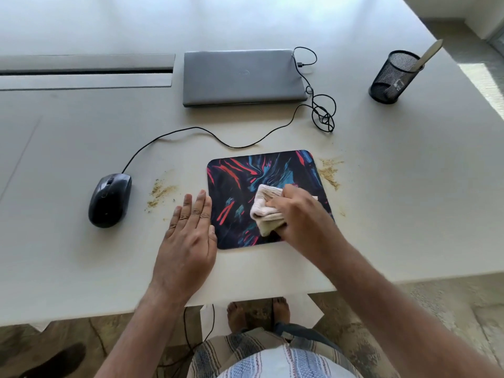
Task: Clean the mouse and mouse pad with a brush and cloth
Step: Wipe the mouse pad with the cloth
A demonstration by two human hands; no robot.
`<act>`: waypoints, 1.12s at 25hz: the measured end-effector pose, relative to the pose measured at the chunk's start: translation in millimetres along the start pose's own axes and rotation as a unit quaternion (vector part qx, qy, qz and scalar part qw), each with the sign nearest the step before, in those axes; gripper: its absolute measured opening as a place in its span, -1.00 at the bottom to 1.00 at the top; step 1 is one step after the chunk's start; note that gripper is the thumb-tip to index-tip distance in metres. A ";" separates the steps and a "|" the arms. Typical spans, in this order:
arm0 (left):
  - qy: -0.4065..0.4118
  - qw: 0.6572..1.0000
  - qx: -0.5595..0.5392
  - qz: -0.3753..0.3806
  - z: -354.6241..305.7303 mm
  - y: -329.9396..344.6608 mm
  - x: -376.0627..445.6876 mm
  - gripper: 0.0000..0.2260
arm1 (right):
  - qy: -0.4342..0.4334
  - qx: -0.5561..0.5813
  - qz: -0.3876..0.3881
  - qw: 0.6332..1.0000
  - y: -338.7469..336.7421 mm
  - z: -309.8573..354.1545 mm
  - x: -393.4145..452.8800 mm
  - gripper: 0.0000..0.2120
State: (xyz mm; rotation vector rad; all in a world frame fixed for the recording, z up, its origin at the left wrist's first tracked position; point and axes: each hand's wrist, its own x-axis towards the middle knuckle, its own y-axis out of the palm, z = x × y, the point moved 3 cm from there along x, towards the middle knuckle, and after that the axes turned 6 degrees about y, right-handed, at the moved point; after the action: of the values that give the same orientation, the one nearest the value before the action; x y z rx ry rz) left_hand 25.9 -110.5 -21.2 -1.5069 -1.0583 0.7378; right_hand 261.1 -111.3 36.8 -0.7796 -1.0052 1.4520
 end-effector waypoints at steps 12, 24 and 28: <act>0.008 1.000 0.006 0.003 2.1 0.5 -0.4 -0.45 | -0.083 0.049 0.100 0.990 21.9 40.6 -35.0 -0.68; 0.005 1.000 0.004 0.008 2.7 2.7 -0.2 -0.45 | -0.063 0.060 0.097 0.992 5.9 20.5 -41.1 -0.59; 0.005 1.000 0.001 0.003 2.6 2.3 0.4 -0.46 | 0.029 0.007 0.000 1.000 -20.3 -35.5 -13.3 -0.65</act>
State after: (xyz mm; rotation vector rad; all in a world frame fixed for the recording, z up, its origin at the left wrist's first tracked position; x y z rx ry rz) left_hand 24.3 -109.1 -23.9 -1.5119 -1.0454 0.7335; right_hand 303.2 -119.3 39.6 -0.8071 -0.9496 1.4283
